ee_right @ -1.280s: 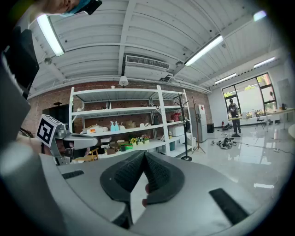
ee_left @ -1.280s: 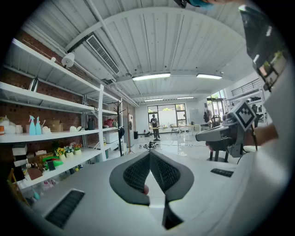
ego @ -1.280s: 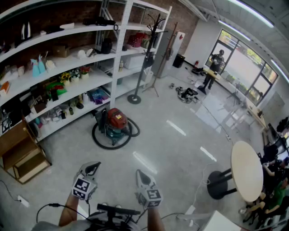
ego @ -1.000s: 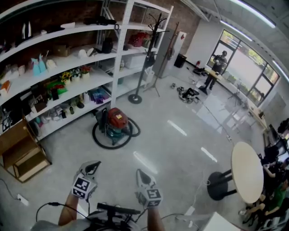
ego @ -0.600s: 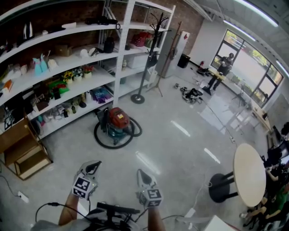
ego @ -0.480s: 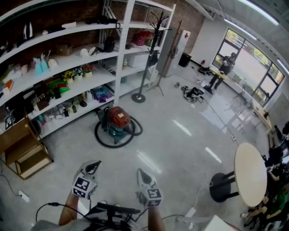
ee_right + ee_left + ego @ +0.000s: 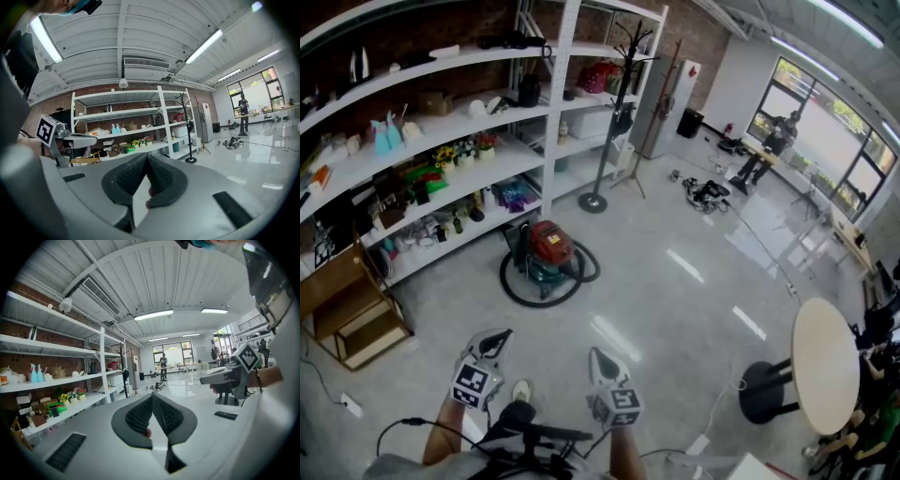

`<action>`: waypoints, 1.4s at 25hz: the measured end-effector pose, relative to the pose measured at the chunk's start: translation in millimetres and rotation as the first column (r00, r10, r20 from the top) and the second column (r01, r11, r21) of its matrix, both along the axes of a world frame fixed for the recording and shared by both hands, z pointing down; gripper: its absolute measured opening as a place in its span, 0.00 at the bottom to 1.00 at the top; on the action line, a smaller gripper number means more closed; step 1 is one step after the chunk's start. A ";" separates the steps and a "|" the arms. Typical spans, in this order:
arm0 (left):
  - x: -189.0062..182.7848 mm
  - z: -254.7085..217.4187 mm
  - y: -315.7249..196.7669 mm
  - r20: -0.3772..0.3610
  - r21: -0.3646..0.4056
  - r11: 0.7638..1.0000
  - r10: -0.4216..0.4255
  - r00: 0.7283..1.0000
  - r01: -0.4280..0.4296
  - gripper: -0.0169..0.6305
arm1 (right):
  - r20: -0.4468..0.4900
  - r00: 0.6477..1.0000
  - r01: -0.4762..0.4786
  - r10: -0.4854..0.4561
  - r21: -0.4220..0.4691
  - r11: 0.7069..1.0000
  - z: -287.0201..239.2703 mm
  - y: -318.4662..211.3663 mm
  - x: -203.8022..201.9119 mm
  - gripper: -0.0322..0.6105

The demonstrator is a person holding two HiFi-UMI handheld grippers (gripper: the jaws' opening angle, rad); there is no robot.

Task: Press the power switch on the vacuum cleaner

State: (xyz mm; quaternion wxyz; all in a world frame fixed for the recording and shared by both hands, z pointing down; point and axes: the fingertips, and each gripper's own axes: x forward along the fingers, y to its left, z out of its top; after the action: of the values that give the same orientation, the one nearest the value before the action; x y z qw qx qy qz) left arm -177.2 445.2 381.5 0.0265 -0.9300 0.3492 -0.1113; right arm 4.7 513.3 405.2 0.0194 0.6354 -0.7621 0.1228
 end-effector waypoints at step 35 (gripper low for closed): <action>28.6 -5.4 -271.2 -0.018 -0.017 0.999 0.038 0.999 -0.038 0.04 | -0.008 0.996 -0.084 0.085 0.007 0.996 -19.7 -252.3 30.5 0.07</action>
State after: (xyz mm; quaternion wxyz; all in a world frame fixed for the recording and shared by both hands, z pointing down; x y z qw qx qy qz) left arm -148.5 174.1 376.1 0.0175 -0.9376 0.3308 -0.1055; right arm 35.2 261.1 385.5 0.0154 0.6676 -0.7348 0.1184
